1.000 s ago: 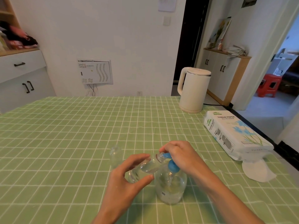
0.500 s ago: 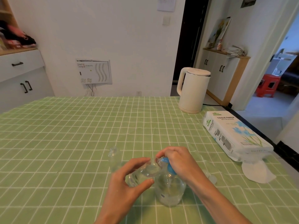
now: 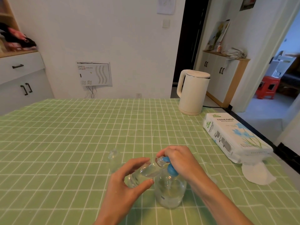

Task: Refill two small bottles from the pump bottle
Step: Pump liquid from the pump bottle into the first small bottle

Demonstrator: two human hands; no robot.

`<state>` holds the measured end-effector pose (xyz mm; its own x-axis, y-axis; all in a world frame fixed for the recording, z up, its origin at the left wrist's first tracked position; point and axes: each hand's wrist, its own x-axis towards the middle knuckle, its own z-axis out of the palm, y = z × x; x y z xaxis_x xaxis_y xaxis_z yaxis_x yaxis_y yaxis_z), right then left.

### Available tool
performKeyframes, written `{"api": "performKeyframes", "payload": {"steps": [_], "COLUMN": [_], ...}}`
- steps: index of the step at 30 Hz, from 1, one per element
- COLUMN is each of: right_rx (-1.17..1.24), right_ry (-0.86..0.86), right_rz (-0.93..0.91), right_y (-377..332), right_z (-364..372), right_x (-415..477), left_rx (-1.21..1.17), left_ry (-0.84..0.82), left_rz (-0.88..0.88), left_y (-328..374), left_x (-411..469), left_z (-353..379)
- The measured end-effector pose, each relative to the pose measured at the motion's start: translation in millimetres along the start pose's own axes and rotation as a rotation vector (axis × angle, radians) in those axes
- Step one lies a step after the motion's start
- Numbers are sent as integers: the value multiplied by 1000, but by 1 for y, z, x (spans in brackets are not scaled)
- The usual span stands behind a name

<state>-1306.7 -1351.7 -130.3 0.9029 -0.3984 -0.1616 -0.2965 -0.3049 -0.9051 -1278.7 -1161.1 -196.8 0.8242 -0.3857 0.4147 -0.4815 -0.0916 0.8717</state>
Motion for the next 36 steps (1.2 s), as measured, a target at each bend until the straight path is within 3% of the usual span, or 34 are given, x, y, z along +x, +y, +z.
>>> {"api": "performKeyframes", "payload": {"steps": [36], "right_rx": [3], "right_ry": [21], "right_rz": [5], "right_y": [3], "right_z": [1], "right_x": [-2], "left_rx": [59], "left_ry": [-18], "left_rz": [-7], "left_y": [-4], "left_x": [-5], "left_z": [-1]}}
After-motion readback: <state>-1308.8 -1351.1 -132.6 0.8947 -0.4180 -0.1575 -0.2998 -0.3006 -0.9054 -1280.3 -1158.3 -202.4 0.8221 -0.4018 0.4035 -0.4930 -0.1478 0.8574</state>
